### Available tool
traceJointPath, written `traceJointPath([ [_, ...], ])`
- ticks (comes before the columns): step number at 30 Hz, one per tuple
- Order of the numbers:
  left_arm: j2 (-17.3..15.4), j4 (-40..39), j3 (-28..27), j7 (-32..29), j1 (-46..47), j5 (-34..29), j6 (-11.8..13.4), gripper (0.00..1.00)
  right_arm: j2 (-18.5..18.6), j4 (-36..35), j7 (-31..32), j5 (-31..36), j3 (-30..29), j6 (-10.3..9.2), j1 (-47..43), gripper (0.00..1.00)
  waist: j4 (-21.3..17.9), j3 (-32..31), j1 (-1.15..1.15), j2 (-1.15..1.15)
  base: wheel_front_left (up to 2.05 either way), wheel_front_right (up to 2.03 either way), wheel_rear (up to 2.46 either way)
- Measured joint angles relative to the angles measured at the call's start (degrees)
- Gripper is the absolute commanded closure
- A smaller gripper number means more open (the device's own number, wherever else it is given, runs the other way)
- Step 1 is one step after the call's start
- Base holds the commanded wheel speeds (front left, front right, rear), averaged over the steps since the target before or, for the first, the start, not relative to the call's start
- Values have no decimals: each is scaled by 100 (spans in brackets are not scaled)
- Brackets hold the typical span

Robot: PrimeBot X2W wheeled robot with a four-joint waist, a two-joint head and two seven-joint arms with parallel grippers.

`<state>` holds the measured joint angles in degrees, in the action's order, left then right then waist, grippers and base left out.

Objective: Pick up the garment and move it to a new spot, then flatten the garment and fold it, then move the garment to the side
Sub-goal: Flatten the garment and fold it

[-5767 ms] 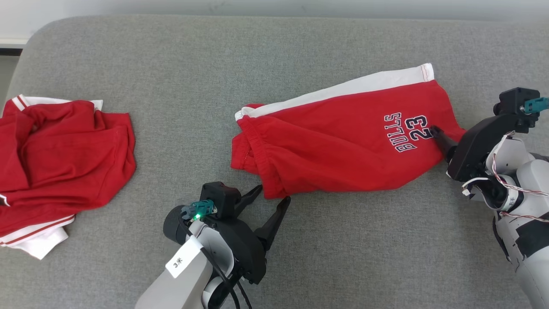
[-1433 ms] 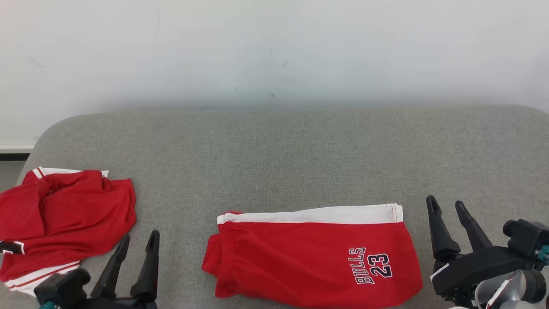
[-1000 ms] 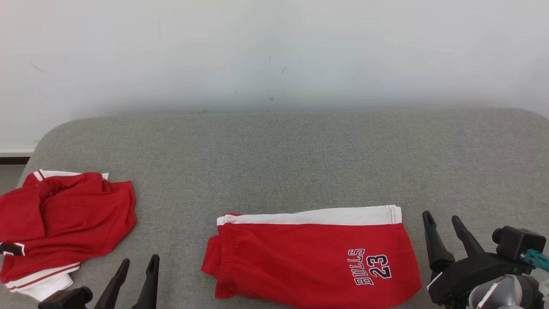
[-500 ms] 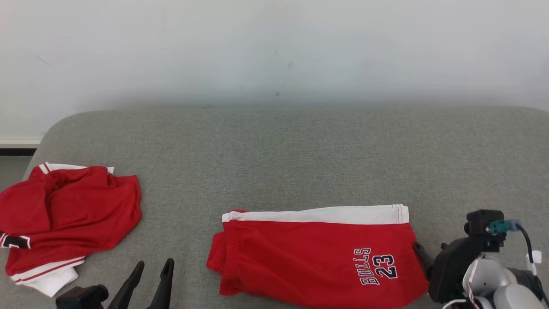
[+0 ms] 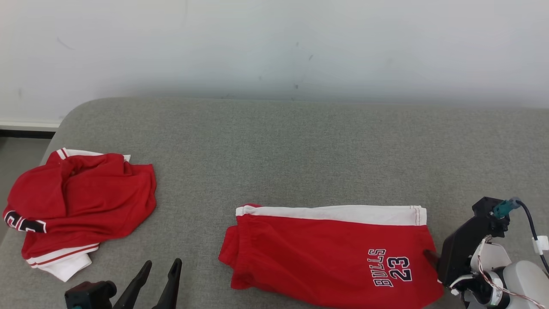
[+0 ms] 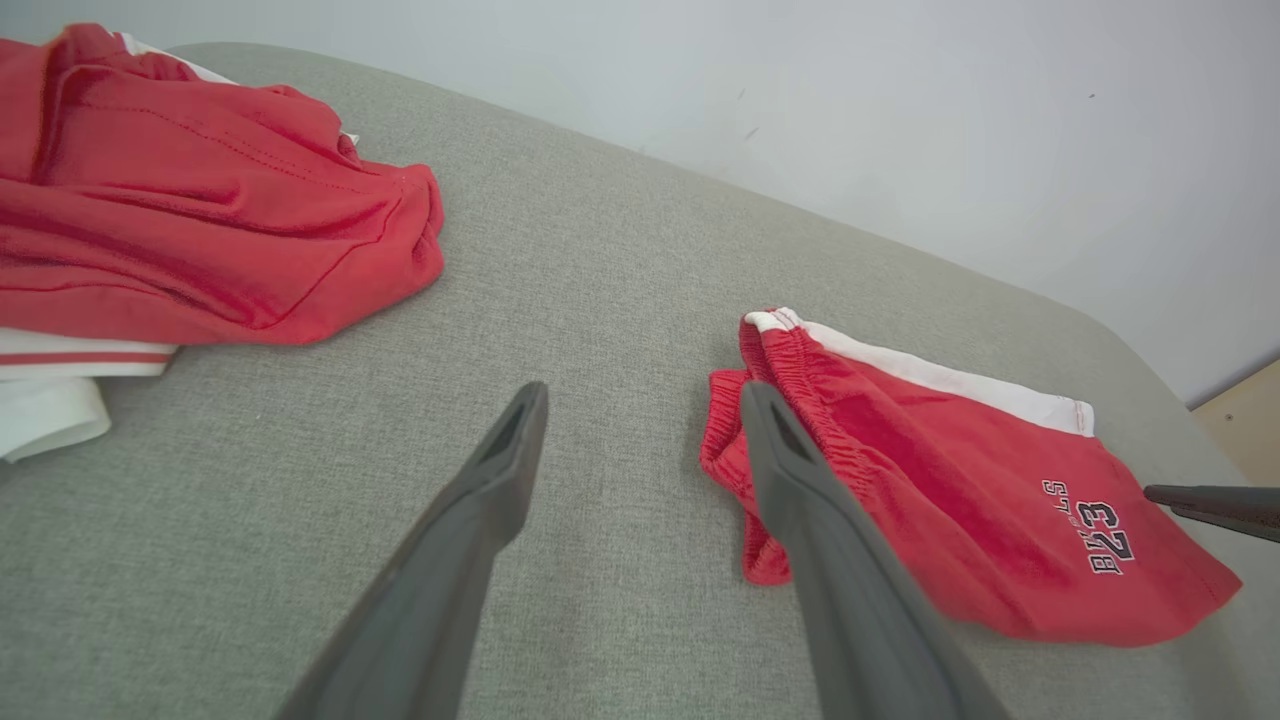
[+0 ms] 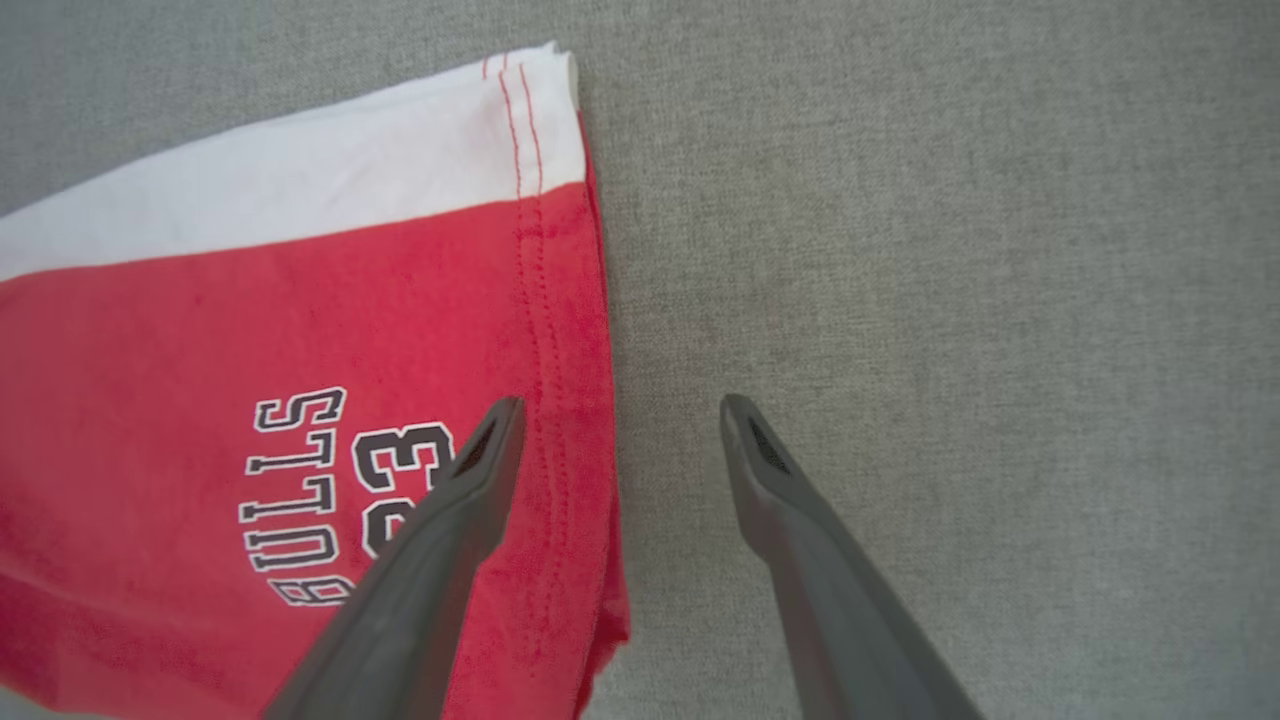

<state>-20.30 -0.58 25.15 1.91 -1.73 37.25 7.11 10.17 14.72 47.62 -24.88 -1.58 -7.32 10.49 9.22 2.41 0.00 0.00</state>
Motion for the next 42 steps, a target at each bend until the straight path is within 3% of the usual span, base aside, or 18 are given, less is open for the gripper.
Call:
traceJointPath([
  [10, 36, -26, -10, -138, 5, 0, 0, 0, -144, 367, 578, 232, -330, 0, 449, 0, 163, 56, 0, 0, 0, 0, 0],
  [26, 55, -51, -10, -332, 121, 1, 0, 0, -500, 887, 947, 597, -777, 0, 870, 0, 379, 224, 0, 0, 0, 0, 0],
  [28, 55, -43, -13, -338, 123, 2, 0, 0, -506, 947, 994, 637, -795, 0, 931, 23, 396, 236, 0, 0, 0, 0, 0],
  [30, 57, -43, -12, -339, 124, 2, 0, 0, -512, 993, 1042, 682, -839, 0, 975, 54, 409, 243, 0, 0, 0, 0, 0],
  [32, 58, -42, -11, -347, 127, 4, 0, 0, -526, 1034, 1047, 733, -886, 0, 1003, 61, 423, 250, 0, 0, 0, 0, 0],
  [34, 60, -35, -10, -349, 150, 7, 0, 0, -548, 1081, 1089, 737, -924, 0, 1009, 83, 438, 258, 0, 0, 0, 0, 0],
  [35, 62, -30, -8, -366, 179, 8, 0, 0, -553, 1098, 1095, 738, -942, 0, 1012, 100, 446, 262, 0, 0, 0, 0, 0],
  [42, 63, -7, -11, -374, 228, 27, -1, 0, -568, 1116, 1183, 797, -1033, 0, 1033, 100, 488, 283, 0, 0, 0, 0, 0],
])
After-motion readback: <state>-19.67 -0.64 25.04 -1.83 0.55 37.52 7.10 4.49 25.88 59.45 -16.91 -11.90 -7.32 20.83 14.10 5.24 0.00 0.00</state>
